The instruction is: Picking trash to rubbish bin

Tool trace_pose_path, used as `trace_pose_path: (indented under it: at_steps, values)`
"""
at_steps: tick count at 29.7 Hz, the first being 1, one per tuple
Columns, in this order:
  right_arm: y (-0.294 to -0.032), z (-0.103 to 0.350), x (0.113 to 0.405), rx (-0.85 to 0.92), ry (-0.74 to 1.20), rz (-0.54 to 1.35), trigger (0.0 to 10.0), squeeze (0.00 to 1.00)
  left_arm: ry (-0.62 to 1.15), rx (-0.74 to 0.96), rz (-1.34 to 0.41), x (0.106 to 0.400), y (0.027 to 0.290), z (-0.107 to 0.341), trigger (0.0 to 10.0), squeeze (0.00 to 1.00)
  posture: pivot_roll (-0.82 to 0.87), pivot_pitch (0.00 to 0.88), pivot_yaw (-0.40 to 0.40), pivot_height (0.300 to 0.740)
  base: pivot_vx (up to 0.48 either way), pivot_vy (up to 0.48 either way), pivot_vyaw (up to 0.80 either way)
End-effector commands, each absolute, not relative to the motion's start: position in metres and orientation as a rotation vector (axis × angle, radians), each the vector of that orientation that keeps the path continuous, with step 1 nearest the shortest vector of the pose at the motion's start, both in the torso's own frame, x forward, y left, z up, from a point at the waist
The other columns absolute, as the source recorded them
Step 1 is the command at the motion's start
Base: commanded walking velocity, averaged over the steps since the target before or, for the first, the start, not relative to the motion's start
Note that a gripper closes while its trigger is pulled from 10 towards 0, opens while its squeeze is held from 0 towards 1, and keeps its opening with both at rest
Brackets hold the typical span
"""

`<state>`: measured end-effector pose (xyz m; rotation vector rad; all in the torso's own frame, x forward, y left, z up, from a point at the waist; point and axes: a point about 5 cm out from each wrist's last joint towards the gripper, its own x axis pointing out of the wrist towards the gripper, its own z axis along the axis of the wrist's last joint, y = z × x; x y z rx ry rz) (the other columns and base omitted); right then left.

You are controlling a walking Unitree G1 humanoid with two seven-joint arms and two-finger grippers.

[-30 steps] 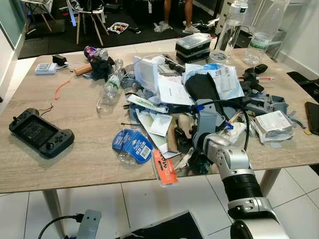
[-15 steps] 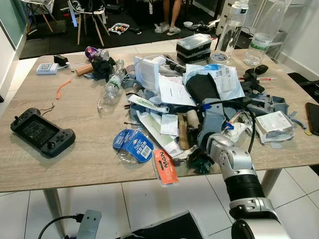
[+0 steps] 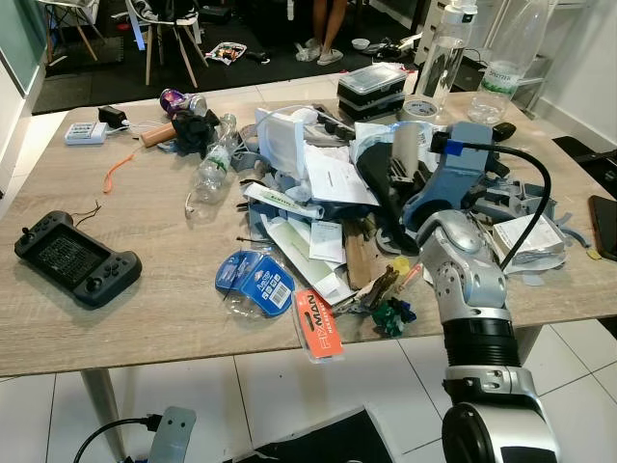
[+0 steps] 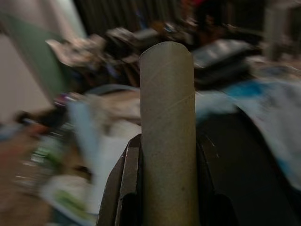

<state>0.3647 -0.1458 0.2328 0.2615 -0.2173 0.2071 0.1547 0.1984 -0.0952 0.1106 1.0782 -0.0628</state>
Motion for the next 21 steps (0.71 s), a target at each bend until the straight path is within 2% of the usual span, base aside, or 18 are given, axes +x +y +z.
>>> trace_pose_path:
  at_steps: [1, 5, 9, 14, 21]
  values:
    - [-0.136, 0.243, 0.356, 0.343, -0.301, 0.327, 10.0, 0.0, 1.111, 0.081, -0.034, 0.145, 0.198, -0.099, 10.0, 0.0, -0.04, 0.081, 0.017, 0.74, 0.0, 0.0, 0.0]
    - [-0.111, 0.259, 0.332, 0.517, -0.392, 0.66, 10.0, 0.0, 1.114, 0.042, 0.019, 0.143, 0.198, -0.1, 10.0, 0.0, -0.04, 0.081, 0.017, 0.74, 0.0, 0.0, 0.0]
    - [-0.093, 0.254, 0.314, 0.52, -0.385, 0.854, 10.0, 0.0, 1.123, 0.048, 0.015, 0.143, 0.199, -0.1, 10.0, 0.0, -0.04, 0.081, 0.017, 0.74, 0.0, 0.0, 0.0]
    - [-0.084, 0.248, 0.304, 0.551, -0.38, 0.959, 10.0, 0.0, 1.132, 0.062, 0.016, 0.142, 0.199, -0.1, 10.0, 0.0, -0.04, 0.081, 0.017, 0.74, -0.232, 0.0, 0.0]
    - [-0.082, 0.242, 0.304, 0.543, -0.343, 0.98, 10.0, 0.0, 1.138, 0.073, 0.021, 0.141, 0.199, -0.101, 10.0, 0.0, -0.03, 0.077, 0.007, 0.74, -0.379, 0.0, 0.0]
